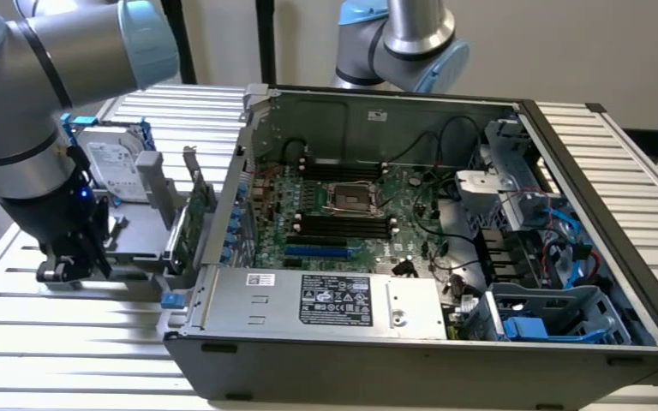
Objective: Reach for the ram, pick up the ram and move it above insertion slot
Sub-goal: 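Pick up the ram and move it above insertion slot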
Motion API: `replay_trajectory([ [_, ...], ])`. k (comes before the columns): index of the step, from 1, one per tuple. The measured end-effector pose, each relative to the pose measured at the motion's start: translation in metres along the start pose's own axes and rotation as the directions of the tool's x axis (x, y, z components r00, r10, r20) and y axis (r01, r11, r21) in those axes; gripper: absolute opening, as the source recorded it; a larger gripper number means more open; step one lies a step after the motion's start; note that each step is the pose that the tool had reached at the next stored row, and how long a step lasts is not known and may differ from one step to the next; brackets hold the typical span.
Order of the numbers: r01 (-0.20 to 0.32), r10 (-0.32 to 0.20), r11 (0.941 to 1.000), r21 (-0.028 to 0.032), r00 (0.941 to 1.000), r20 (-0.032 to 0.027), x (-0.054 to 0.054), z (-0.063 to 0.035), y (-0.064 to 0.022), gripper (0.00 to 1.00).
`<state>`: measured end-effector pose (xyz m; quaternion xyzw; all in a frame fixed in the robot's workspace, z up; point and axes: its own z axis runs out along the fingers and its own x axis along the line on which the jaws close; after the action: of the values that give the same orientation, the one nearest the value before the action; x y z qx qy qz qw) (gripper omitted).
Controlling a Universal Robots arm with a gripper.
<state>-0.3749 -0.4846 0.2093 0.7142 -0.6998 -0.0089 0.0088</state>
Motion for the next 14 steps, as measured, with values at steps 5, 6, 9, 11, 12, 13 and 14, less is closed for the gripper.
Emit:
replay_trajectory([
  [5,0.0,0.0,1.0,0.0,1.0,0.0,0.0,-0.0094,0.0002,0.13],
  [6,0.0,0.0,1.0,0.0,1.0,0.0,0.0,-0.0117,0.0003,0.13],
  [9,0.0,0.0,1.0,0.0,1.0,0.0001,0.0,-0.0196,0.0005,0.13],
  [11,0.0,0.0,1.0,-0.0001,1.0,0.0,0.0,-0.0262,0.0006,0.13],
  [12,0.0,0.0,1.0,0.0,1.0,0.0001,0.0,-0.0293,0.0007,0.13],
  [13,0.0,0.0,1.0,0.0,1.0,0.0,0.0,-0.0328,0.0007,0.13],
  [14,0.0,0.0,1.0,-0.0003,1.0,0.0,0.0,-0.0369,0.0007,0.13],
])
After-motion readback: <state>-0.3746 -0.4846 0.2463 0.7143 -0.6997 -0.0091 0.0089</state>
